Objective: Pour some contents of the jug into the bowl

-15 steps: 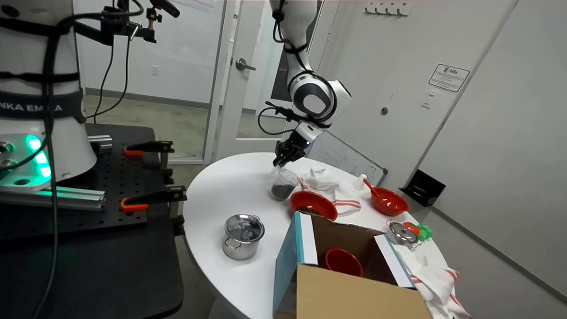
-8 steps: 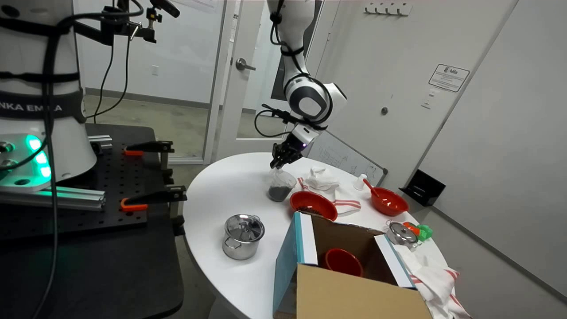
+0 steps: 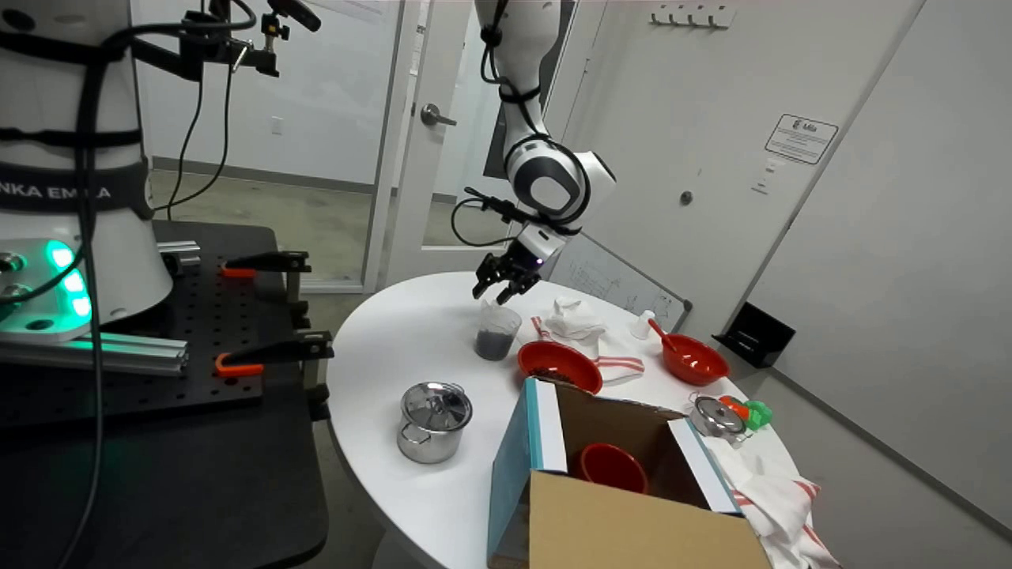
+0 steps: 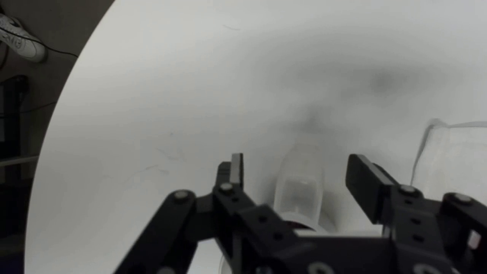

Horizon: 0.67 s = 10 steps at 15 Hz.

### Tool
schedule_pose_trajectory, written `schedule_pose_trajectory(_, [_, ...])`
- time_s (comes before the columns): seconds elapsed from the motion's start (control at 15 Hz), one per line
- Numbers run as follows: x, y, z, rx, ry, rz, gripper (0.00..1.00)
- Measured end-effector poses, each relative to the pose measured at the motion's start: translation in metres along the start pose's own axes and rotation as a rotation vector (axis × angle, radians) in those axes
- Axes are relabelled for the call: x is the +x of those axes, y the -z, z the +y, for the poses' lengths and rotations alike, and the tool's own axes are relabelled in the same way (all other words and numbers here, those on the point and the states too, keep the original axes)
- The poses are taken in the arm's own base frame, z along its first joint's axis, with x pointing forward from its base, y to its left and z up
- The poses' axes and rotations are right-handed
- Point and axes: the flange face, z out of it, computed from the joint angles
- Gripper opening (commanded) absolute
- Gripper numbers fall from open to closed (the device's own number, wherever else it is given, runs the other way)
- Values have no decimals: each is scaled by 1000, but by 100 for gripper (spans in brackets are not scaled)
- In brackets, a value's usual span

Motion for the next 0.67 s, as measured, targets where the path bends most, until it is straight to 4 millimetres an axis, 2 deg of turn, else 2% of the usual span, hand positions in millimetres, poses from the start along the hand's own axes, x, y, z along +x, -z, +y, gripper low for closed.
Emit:
schedule_pose_trajectory(0.27, [2, 15, -2, 30, 4, -20, 100])
schedule_pose_trajectory(0.67, [10, 72, 5, 90, 56, -104, 100])
